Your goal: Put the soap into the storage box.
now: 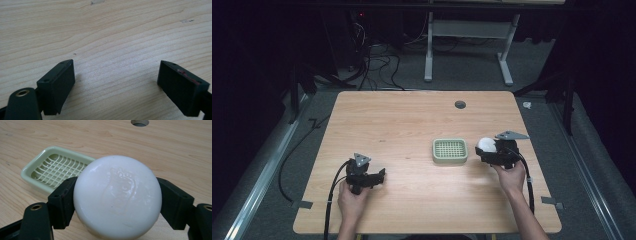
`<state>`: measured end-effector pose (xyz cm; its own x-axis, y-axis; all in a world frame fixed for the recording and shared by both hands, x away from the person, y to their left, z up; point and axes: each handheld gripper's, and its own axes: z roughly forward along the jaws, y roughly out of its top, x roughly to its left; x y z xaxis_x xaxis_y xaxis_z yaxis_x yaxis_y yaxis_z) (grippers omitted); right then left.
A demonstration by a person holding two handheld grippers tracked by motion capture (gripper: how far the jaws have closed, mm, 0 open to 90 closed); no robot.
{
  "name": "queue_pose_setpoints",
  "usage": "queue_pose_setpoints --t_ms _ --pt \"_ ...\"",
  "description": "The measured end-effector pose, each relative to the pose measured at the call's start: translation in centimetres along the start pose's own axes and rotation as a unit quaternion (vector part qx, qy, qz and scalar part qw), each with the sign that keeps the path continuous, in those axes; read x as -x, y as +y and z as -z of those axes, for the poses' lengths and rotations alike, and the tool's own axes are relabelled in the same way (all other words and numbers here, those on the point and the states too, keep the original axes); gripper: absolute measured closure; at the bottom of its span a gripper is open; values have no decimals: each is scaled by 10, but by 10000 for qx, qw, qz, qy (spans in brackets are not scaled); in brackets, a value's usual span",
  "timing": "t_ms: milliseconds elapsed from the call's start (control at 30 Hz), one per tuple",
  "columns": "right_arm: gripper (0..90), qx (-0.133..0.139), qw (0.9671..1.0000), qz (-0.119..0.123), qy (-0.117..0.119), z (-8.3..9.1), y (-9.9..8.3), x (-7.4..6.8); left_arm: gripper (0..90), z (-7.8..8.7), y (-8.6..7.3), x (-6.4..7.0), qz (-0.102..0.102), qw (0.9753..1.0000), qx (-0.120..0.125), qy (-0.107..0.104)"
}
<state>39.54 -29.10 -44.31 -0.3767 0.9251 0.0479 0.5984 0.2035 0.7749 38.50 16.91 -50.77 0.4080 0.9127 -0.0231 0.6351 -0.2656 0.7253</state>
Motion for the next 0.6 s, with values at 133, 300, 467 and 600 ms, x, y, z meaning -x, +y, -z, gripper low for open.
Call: queue_pose_setpoints --t_ms 133,300,467,600 --pt "251 -12 9999 110 60 -2 6 -6 150 0 0 0 2 10000 9 -3" --pt "251 28 9998 130 114 -2 10 -10 150 0 0 0 2 10000 9 -4" --pt "251 34 9998 166 142 -4 12 -15 150 0 0 0 3 10000 9 -5" --pt "251 31 9996 194 178 -5 13 -18 150 0 0 0 2 10000 8 -6"
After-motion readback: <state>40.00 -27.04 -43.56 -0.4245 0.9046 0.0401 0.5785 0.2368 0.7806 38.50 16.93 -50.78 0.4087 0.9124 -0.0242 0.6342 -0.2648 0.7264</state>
